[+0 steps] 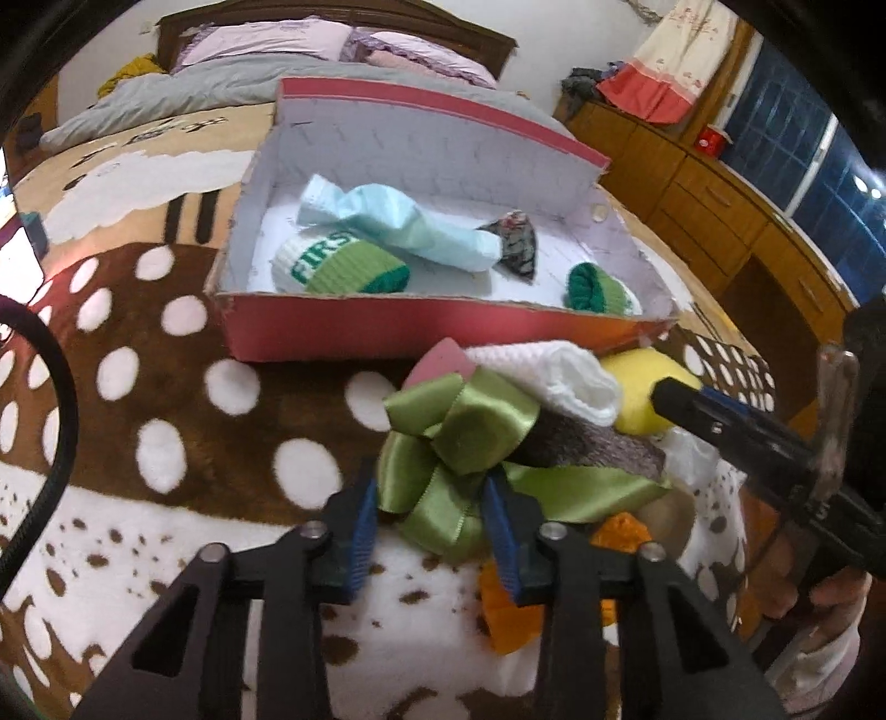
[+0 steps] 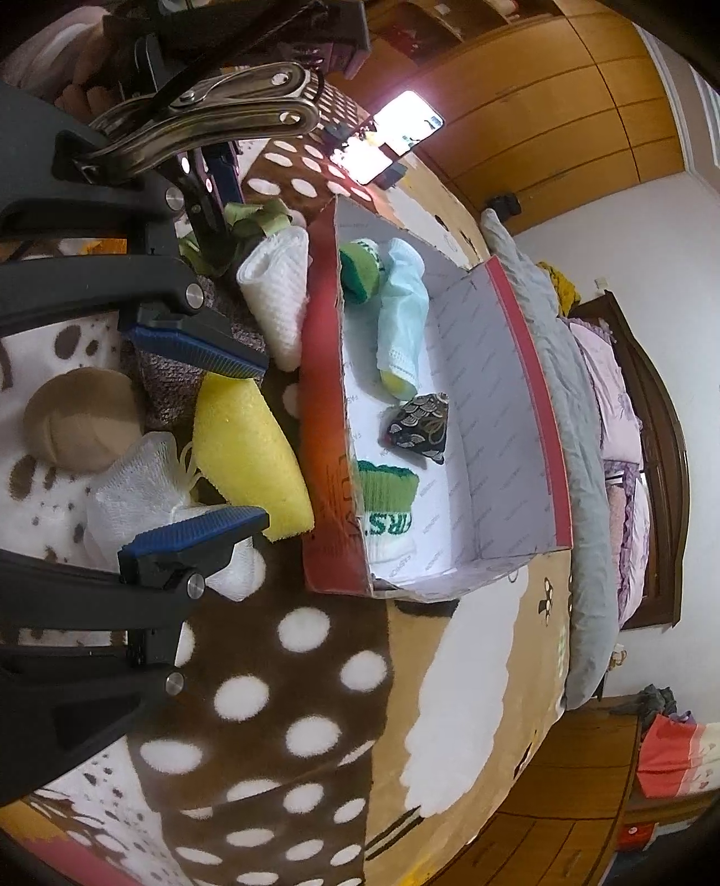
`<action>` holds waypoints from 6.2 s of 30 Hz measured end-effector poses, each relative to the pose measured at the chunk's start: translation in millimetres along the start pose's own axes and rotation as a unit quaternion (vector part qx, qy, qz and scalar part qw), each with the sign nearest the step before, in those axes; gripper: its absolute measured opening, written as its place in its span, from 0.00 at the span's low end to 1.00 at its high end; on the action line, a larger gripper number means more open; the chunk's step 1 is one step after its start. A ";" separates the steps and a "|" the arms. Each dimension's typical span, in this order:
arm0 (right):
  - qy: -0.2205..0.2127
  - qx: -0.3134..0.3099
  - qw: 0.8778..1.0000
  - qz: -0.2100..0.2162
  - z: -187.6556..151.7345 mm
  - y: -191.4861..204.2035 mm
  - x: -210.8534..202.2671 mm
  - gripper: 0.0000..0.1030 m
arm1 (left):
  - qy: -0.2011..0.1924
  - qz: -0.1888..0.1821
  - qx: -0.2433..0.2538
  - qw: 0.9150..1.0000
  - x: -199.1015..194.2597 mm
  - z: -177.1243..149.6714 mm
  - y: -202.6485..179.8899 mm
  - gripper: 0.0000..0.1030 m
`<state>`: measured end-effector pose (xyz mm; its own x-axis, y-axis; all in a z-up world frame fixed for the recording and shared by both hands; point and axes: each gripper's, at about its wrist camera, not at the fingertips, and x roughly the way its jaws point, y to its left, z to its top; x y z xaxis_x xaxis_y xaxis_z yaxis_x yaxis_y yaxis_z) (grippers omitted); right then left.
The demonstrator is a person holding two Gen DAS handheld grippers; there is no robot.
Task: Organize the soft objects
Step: 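Grasp the green ribbon bow with left gripper while right grasps the yellow sponge, then carry the bow and yellow sponge into the shoebox and open both grippers, then withdraw both grippers from the shoebox back toward the pile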
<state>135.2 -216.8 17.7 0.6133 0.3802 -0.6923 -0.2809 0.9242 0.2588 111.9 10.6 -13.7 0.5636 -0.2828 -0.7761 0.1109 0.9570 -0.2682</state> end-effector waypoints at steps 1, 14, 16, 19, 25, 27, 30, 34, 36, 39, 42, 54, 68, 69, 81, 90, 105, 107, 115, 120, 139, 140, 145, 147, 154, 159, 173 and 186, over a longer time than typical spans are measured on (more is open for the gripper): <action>0.000 -0.001 1.000 -0.002 -0.3 -0.1 0.0 0.48 | -0.001 -0.002 0.002 1.000 -0.2 0.2 -0.6 0.28; 0.002 -0.003 1.000 -0.003 1.0 0.2 10.1 0.48 | -0.015 -0.006 0.006 1.000 -12.5 -1.2 5.0 0.11; -0.001 -0.001 1.000 0.000 0.9 0.1 10.1 0.47 | -0.020 -0.003 0.003 1.000 -16.9 -1.8 7.3 0.11; -0.006 0.005 1.000 0.002 -0.1 0.4 8.6 0.45 | -0.026 -0.001 0.004 1.000 -23.6 -1.9 8.9 0.11; -0.012 0.007 1.000 0.005 -1.4 1.0 4.4 0.40 | -0.040 -0.002 0.006 0.999 -34.6 -1.1 8.4 0.10; -0.017 0.003 1.000 0.006 -1.6 3.0 0.2 0.40 | -0.044 -0.003 0.008 0.999 -38.1 -0.2 6.8 0.10; -0.029 -0.004 0.999 0.012 -1.3 7.0 -8.6 0.39 | -0.051 -0.004 0.010 0.999 -43.4 1.3 5.4 0.10; -0.043 -0.004 0.999 0.024 1.6 12.3 -21.7 0.39 | -0.060 -0.003 0.011 0.998 -50.1 3.8 4.2 0.10; -0.052 -0.010 0.998 0.027 3.1 16.6 -28.7 0.39 | -0.067 -0.003 0.014 0.998 -54.4 5.8 2.9 0.10; -0.062 -0.018 0.997 0.030 5.4 21.1 -36.1 0.39 | -0.076 -0.001 0.018 0.997 -61.2 8.4 1.4 0.10; -0.071 -0.024 0.997 0.031 7.1 25.1 -41.9 0.39 | -0.084 0.005 0.020 0.996 -66.2 11.2 0.3 0.10; -0.085 -0.037 0.995 0.028 10.2 27.4 -53.7 0.39 | -0.102 0.006 0.023 0.995 -81.2 20.4 -6.1 0.10; -0.105 -0.057 0.993 0.016 27.9 23.3 -56.9 0.39 | -0.127 0.023 0.035 0.991 -79.3 63.7 -17.0 0.10; -0.107 -0.058 0.992 0.016 29.2 23.1 -57.0 0.39 | -0.128 0.025 0.036 0.991 -78.3 68.1 -17.5 0.10; -0.123 -0.082 0.989 0.012 51.0 23.2 -45.8 0.40 | -0.134 0.047 0.031 0.989 -49.4 111.1 -18.1 0.10; -0.126 -0.084 0.988 0.008 63.8 15.0 -26.7 0.40 | -0.122 0.063 0.030 0.990 -21.7 127.3 -14.4 0.10; -0.106 -0.097 0.990 -0.006 78.4 -2.0 25.8 0.40 | -0.074 0.089 0.047 0.992 53.0 143.7 -9.3 0.10; -0.098 -0.092 0.991 -0.013 78.4 -5.3 33.3 0.40 | -0.071 0.101 0.051 0.991 61.0 145.6 -6.7 0.10; -0.065 -0.060 0.996 -0.015 74.0 -23.6 55.2 0.40 | -0.053 0.116 0.043 0.991 83.1 151.3 6.5 0.11; -0.065 -0.056 0.996 -0.014 73.6 -25.6 55.5 0.41 | -0.055 0.112 0.042 0.991 82.3 152.5 7.8 0.26; -0.090 -0.048 0.994 -0.026 74.7 -27.3 33.7 0.54 | -0.056 0.096 0.010 0.994 34.2 139.9 4.9 0.53; -0.091 -0.046 0.995 -0.025 74.6 -27.4 32.0 0.54 | -0.056 0.091 0.007 0.994 31.8 138.7 4.1 0.53; -0.096 -0.050 0.994 -0.024 71.2 -25.8 22.0 0.54 | -0.056 0.082 0.006 0.995 20.2 131.7 -1.0 0.53; -0.099 -0.054 0.993 -0.025 69.7 -23.4 15.9 0.54 | -0.053 0.084 0.011 0.995 16.7 129.9 -3.3 0.53; -0.111 -0.050 0.992 -0.022 64.1 -18.6 -3.5 0.54 | -0.050 0.087 0.011 0.995 -1.4 116.3 -8.1 0.53; -0.109 -0.044 0.993 -0.025 54.0 -16.3 -16.3 0.54 | -0.056 0.081 0.009 0.995 -14.2 104.2 -9.5 0.53; -0.091 -0.024 0.995 -0.012 10.6 -10.2 -42.6 0.54 | -0.050 0.070 0.007 0.996 -40.1 60.3 -12.6 0.53; -0.079 0.001 0.996 -0.045 -7.4 -28.6 -42.5 0.54 | -0.028 0.108 -0.015 0.994 -26.6 31.4 -1.3 0.53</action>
<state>111.7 -259.7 34.8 0.7448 0.2956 -0.5982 -0.2169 0.9551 0.2020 122.5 18.9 25.1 0.6158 -0.0672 -0.7850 -0.0404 0.9924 -0.1166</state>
